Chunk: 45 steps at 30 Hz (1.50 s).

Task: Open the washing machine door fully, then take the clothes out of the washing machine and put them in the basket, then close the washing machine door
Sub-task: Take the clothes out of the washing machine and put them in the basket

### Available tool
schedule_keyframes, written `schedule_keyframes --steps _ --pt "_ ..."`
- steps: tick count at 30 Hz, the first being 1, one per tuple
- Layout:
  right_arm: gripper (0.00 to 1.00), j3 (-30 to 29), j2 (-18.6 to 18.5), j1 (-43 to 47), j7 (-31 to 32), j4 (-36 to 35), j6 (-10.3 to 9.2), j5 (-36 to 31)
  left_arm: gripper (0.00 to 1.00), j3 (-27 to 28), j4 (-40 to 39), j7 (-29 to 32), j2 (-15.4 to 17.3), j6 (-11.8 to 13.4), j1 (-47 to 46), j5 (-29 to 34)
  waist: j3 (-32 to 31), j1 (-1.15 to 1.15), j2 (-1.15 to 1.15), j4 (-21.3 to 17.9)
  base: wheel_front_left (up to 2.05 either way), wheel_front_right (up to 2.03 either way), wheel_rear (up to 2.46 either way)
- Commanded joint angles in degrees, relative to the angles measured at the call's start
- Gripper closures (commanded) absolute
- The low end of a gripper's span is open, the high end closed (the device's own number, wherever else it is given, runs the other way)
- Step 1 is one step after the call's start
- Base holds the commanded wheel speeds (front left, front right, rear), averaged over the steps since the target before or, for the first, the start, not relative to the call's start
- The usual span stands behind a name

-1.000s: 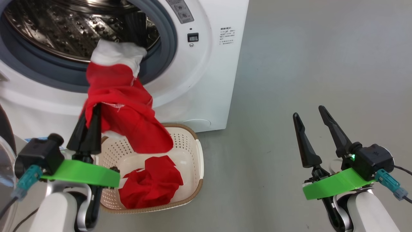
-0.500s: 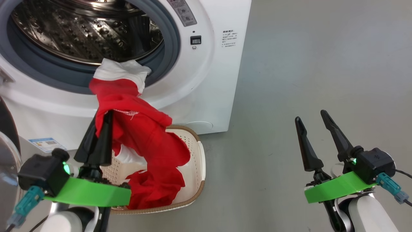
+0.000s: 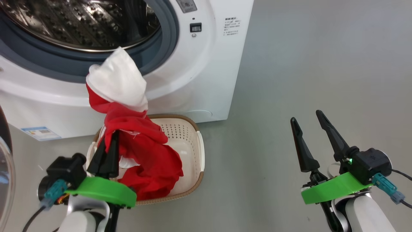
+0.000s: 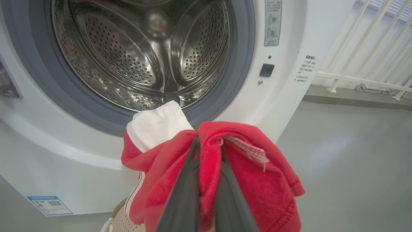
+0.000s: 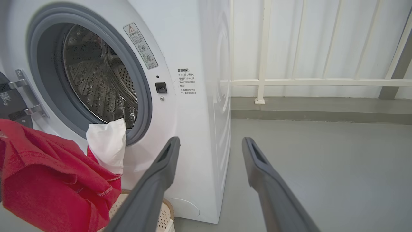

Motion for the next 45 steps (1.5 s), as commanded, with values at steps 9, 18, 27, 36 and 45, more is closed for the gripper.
schedule_keyframes --steps 9,18,27,36,45 --pt "0.00 2.53 0.01 -3.76 -0.36 -1.88 0.35 -1.25 1.00 1.51 20.00 -6.20 -0.83 -1.40 -12.59 -0.86 6.51 0.00 0.00 -0.72 0.00 0.00 0.00" --pt "0.00 3.58 0.01 -5.85 -0.36 -1.79 0.35 -0.64 1.00 2.21 37.41 -8.28 -1.29 -1.98 -21.39 -0.97 10.72 0.00 0.00 -1.55 0.00 0.00 0.00" --pt "0.00 4.69 0.01 -7.85 -0.36 -1.71 0.35 0.33 1.00 2.57 53.70 -7.03 -1.40 -2.05 -29.10 -2.05 13.96 0.00 0.00 -3.60 0.00 0.00 0.00" --pt "0.00 5.18 0.01 -9.06 -0.36 -1.98 0.35 0.92 1.00 1.23 63.21 -3.61 0.05 -2.59 -34.49 -1.68 17.55 0.00 0.00 -5.14 0.00 0.00 0.00" --pt "0.00 6.14 0.01 -10.35 -0.36 -2.13 0.35 1.51 1.00 1.06 65.93 -2.13 0.97 -2.17 -36.76 -2.38 19.99 0.00 0.00 -6.42 0.00 0.00 0.00"
